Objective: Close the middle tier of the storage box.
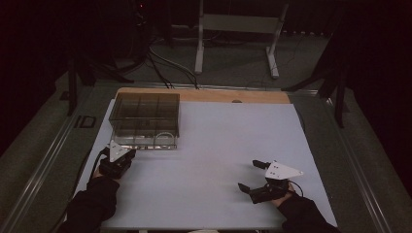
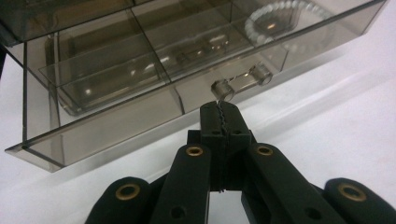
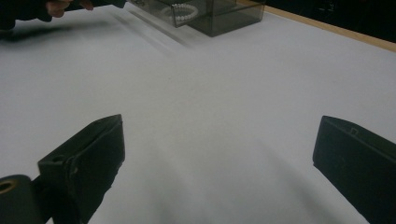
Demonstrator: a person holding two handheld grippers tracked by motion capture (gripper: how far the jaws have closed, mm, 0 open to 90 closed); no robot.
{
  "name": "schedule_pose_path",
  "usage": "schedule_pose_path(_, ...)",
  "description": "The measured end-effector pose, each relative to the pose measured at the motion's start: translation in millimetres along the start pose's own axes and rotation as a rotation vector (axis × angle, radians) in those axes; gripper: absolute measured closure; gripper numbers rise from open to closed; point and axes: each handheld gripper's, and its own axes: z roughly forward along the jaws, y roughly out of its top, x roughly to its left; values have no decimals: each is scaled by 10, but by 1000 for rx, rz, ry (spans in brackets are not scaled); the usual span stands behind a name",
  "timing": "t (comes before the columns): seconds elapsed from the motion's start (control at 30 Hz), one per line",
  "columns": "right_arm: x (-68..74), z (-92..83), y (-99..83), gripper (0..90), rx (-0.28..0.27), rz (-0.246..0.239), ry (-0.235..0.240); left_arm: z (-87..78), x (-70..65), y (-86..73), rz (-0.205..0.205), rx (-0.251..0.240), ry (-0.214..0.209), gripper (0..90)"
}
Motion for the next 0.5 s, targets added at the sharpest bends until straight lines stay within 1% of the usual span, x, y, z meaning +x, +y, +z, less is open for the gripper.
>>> schedule_pose_path(0.07, 0, 0, 0, 22, 0, 0, -1, 12, 13, -11, -10, -2, -6, 900)
schedule_pose_path(0.17, 1, -2, 1, 22, 1, 1, -1, 21, 19, -10, -10, 0, -18, 900)
schedule_pose_path(0.2, 0, 0, 0, 22, 0, 1, -1, 26, 17, -10, -6, 0, -11, 900)
schedule_pose_path(0.3, 0, 0, 1, 22, 1, 0, -1, 46, 12, -9, 1, 6, -10, 900)
schedule_pose_path(0.5, -2, 0, -1, 22, 1, 2, -1, 58, 10, -6, 6, 7, -16, 900)
